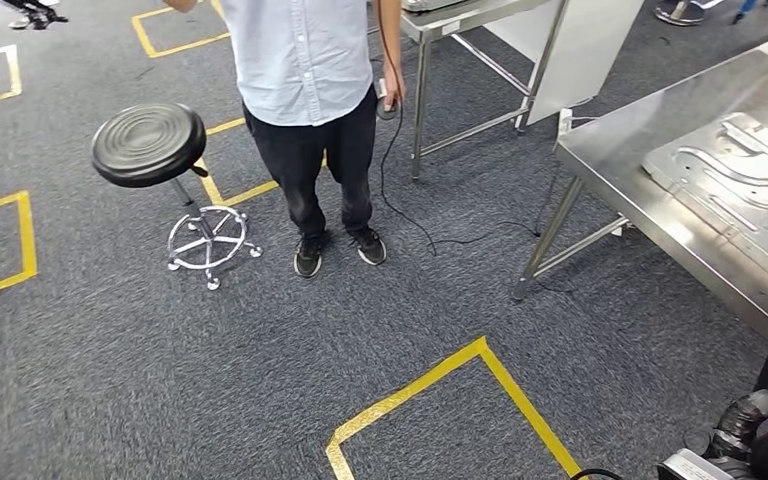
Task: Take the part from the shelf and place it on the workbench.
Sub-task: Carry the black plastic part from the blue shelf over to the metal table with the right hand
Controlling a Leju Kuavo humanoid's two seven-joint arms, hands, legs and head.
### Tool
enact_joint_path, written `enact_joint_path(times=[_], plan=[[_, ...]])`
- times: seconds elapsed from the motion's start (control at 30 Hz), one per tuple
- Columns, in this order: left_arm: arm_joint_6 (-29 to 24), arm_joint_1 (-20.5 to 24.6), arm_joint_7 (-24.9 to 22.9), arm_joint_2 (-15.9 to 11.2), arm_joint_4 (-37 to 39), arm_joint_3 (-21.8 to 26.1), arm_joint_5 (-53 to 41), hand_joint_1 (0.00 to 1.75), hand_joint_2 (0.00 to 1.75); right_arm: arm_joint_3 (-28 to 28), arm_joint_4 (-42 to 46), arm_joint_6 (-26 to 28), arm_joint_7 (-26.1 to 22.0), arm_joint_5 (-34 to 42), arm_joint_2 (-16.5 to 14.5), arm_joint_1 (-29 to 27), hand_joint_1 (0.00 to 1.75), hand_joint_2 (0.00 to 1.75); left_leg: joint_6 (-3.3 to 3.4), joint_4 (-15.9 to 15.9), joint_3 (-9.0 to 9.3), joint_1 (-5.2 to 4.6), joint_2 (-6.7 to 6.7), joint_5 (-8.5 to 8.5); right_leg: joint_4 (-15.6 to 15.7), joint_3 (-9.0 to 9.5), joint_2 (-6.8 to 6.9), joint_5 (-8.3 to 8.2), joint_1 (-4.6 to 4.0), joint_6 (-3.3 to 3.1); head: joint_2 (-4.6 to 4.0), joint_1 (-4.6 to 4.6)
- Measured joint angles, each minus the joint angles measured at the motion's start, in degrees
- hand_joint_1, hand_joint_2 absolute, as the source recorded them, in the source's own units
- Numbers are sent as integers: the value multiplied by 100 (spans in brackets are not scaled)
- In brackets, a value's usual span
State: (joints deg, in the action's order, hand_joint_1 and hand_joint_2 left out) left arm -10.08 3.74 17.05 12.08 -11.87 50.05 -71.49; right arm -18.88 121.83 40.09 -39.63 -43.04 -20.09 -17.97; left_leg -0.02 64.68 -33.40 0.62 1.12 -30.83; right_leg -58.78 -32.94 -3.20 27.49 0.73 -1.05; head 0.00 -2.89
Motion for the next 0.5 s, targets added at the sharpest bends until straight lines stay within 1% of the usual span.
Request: enact_joint_path(times=[0.03, 0.07, 0.1, 0.13, 0.17, 0.2, 0.23, 0.27, 0.3, 0.33, 0.37, 0.4, 0.43, 0.47, 0.5], plan=[[-1, -1, 2, -2, 0, 0, 1, 0, 175, -1, -1, 0, 0, 0, 0, 2, 175, 175, 28, -347, 144, 0, 117, 130, -9, -10, -54, -2, -2, 17, 0, -1], [-1, 0, 3, -3, 0, 0, 3, 0, 175, 0, -2, 0, 0, 0, 0, 3, 175, 175, 52, -568, 235, -5, 219, 194, -15, -29, -101, -10, 5, 44, 0, -1], [-3, 2, 5, -4, 0, 0, 4, 0, 175, 0, -4, 0, 0, 0, 0, 2, 175, 175, 71, -647, 263, -15, 277, 189, -16, -51, -145, -21, 15, 80, 0, -1], [-8, 5, 7, -5, 0, 0, 7, 0, 175, -1, -5, 0, 0, 0, 0, -1, 175, 175, 85, -674, 267, -26, 251, 199, -10, -68, -196, -37, 23, 125, 0, -1], [-12, 9, 8, -4, 0, 1, 9, 0, 175, -2, -5, 0, 0, 1, 0, -5, 175, 175, 115, -693, 275, -22, 201, 220, 1, -76, -216, -47, 31, 164, 0, 0], [-16, 12, 9, -3, 0, 1, 10, 0, 175, -4, -5, 0, -1, 1, 0, -7, 175, 175, 151, -728, 286, -14, 145, 246, -28, -92, -157, -19, 27, 198, 0, -4], [-19, 13, 10, -2, 0, 2, 11, 0, 175, -5, -5, 0, -1, 2, 0, -4, 175, 175, 192, -766, 297, -2, 86, 273, -124, -135, -59, 55, 19, 228, 0, -8], [-20, 14, 11, 0, 0, 2, 11, 0, 175, -6, -6, 0, -1, 2, 0, 1, 175, 175, 227, -796, 305, 8, 25, 292, -347, -233, 69, 198, 12, 254, 0, -11], [-20, 11, 12, 2, 0, 2, 10, 0, 175, -6, -9, 0, -2, 2, 0, 3, 175, 175, 248, -805, 306, 1, -37, 296, -686, -387, 185, 386, 12, 280, 0, -15], [-20, 4, 10, 3, 0, 2, 9, 0, 175, -6, -15, 0, -2, 2, 0, 4, 175, 175, 262, -804, 303, -4, -99, 292, -1057, -560, 232, 560, 16, 304, 0, -15], [-20, -3, 5, 4, 0, 2, 7, 0, 175, -6, -25, 0, -1, 4, 0, 1, 175, 175, 265, -803, 302, -9, -164, 287, -1378, -709, 252, 677, 22, 325, 0, -14], [-20, -9, 0, 4, 0, 2, 5, 0, 175, -8, -33, 0, -1, 8, 0, -4, 175, 175, 265, -802, 304, -11, -226, 280, -1520, -771, 261, 687, 29, 341, 0, -13], [-20, -10, -7, 5, 0, 2, 1, 0, 175, -9, -40, 0, -1, 12, 0, -5, 175, 175, 260, -800, 310, -11, -281, 272, -1433, -717, 277, 585, 36, 350, 0, -14], [-20, -8, -11, 7, 0, 2, -3, 0, 175, -10, -45, 0, 0, 16, 0, -6, 175, 175, 249, -795, 321, -10, -331, 261, -1154, -561, 309, 412, 43, 352, 0, -13], [-20, -5, -14, 9, 0, 2, -7, 0, 175, -11, -45, 0, 0, 17, 0, -6, 175, 175, 231, -785, 334, -11, -374, 245, -759, -343, 379, 225, 47, 344, 0, -14]])
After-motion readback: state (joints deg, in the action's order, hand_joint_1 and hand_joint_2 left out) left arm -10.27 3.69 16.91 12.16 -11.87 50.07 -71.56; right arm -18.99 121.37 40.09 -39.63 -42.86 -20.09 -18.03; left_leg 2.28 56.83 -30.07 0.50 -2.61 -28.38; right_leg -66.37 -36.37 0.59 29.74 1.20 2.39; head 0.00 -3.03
